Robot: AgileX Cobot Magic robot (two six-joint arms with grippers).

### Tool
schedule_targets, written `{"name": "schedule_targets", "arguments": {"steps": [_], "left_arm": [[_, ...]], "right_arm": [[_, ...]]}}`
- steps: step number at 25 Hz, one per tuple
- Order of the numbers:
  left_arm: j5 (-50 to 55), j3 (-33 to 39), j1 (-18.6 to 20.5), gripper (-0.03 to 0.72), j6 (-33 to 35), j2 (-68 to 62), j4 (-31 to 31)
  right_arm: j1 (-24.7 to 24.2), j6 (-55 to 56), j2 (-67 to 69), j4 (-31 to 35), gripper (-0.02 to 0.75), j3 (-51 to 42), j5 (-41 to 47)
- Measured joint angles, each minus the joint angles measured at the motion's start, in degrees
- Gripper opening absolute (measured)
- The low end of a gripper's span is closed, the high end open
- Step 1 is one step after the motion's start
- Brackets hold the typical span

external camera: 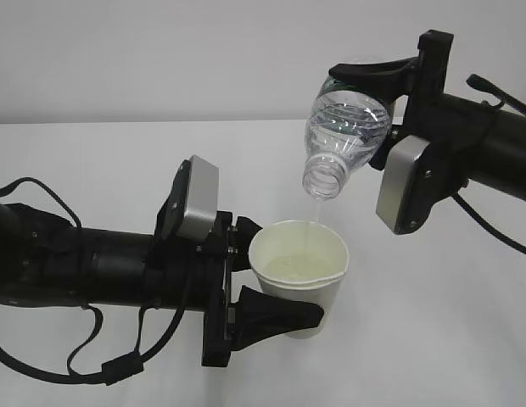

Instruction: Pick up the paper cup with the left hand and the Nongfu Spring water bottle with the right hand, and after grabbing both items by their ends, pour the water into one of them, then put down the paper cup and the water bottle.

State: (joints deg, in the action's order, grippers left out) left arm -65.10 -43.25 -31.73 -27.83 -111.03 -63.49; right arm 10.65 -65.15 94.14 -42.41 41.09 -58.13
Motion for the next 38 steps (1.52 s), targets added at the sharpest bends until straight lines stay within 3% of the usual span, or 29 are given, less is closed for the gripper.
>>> {"name": "schedule_targets", "arguments": {"steps": [38], "left_arm": [[0.8, 0.0, 0.0, 0.51, 0.0, 0.0, -1.6]], "right_arm": [[0.0, -0.9, 0.0, -0.1, 0.416, 0.0, 0.0]]}}
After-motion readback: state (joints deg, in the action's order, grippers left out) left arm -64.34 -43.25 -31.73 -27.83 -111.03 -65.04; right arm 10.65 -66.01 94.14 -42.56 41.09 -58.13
